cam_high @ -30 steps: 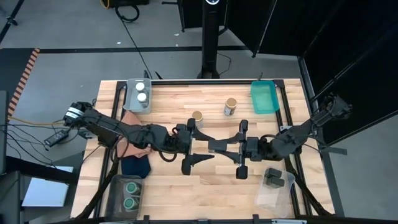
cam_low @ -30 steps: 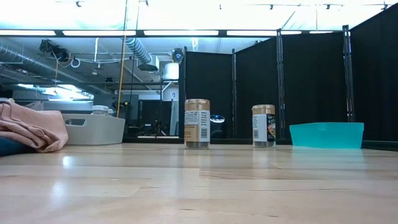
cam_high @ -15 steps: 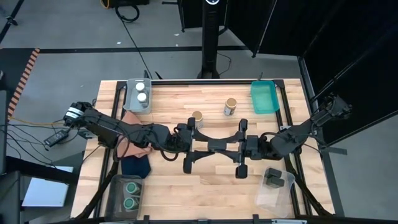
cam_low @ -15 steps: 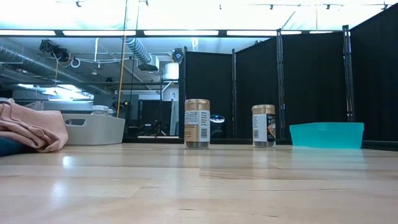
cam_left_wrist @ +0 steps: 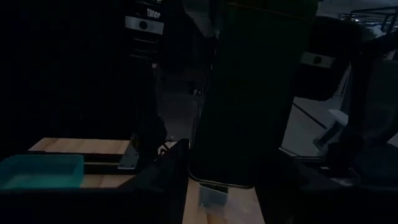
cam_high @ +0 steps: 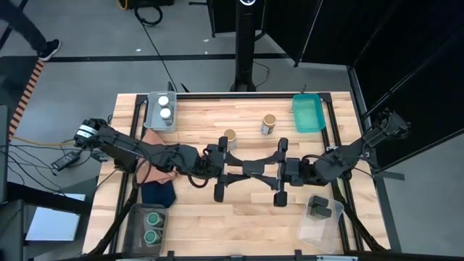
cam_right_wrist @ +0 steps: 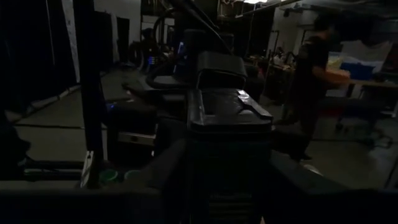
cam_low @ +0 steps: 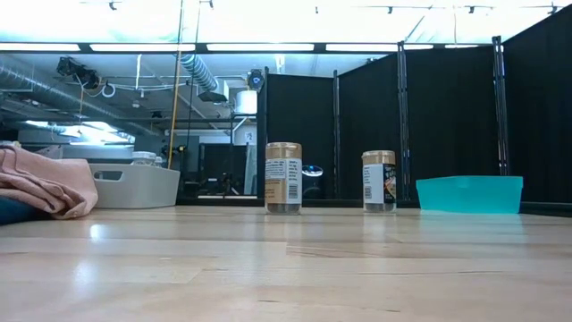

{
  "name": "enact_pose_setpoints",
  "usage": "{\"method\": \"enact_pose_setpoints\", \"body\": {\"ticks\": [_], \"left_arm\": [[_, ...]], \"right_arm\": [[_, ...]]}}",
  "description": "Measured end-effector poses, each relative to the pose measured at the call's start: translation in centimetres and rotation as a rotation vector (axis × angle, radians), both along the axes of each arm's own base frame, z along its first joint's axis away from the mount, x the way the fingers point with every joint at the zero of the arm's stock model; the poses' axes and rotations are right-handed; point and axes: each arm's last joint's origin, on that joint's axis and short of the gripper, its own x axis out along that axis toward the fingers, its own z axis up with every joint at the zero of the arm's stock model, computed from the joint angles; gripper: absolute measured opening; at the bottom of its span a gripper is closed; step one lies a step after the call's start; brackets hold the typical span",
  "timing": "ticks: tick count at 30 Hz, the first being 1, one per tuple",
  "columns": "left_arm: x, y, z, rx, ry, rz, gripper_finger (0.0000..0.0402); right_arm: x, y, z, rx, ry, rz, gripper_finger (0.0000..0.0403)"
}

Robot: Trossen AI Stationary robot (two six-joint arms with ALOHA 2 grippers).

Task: Sort spices by type
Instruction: Put the black spice can into the transparent bin

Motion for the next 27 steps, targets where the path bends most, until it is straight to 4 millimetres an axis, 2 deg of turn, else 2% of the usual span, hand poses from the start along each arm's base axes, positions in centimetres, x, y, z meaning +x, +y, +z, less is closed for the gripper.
{"method": "enact_pose_setpoints", "body": {"ticks": [6,12,20,24,27], "left_arm": [[0.0,0.0,0.0,0.0,0.001,0.004,0.0151],[0.0,0.0,0.0,-0.001,0.001,0.007,0.0151],[0.0,0.2,-0.3,0.003,0.037,0.055,0.0152],[0.0,0.2,-1.3,0.006,0.124,0.065,0.0152],[-0.1,0.2,-1.7,-0.009,0.165,0.071,0.0152]], "right_arm": [[0.0,0.0,0.0,-0.011,0.002,-0.001,0.0188],[-0.5,0.2,0.2,-0.118,0.014,-0.073,0.0218],[-3.5,0.1,1.9,-0.189,0.013,-0.22,0.0258],[-5.4,-0.7,3.1,-0.197,0.087,-0.268,0.0266],[-6.2,-1.4,4.0,-0.133,0.179,-0.233,0.0266]]}}
